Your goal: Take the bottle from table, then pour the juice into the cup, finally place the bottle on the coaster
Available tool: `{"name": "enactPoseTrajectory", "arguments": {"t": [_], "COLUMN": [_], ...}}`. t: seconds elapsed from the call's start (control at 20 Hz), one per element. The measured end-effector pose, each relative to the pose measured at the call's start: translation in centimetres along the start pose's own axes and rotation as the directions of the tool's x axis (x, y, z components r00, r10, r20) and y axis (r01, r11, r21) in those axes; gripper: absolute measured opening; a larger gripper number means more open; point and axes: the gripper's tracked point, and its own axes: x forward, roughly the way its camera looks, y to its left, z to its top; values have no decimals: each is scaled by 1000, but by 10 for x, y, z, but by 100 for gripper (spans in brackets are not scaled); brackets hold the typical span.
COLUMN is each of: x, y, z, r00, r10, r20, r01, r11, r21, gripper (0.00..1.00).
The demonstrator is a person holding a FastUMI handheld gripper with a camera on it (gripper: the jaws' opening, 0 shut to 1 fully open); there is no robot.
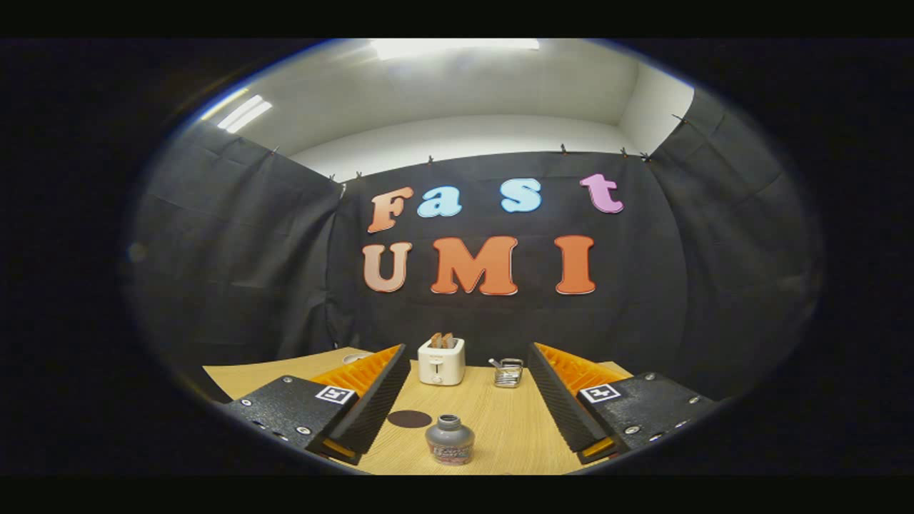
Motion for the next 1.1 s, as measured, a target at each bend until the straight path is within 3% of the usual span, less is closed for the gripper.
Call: {"name": "enactPoseTrajectory", "arguments": {"t": [0.8,1.1], "x": [4,14], "y": [18,15], "z": [-148,-194], "r00": [980,966], "r10": [50,25], "r20": [-194,-258], "r01": [-39,-15], "r11": [997,999], "r21": [60,42], "gripper": [99,99]}}
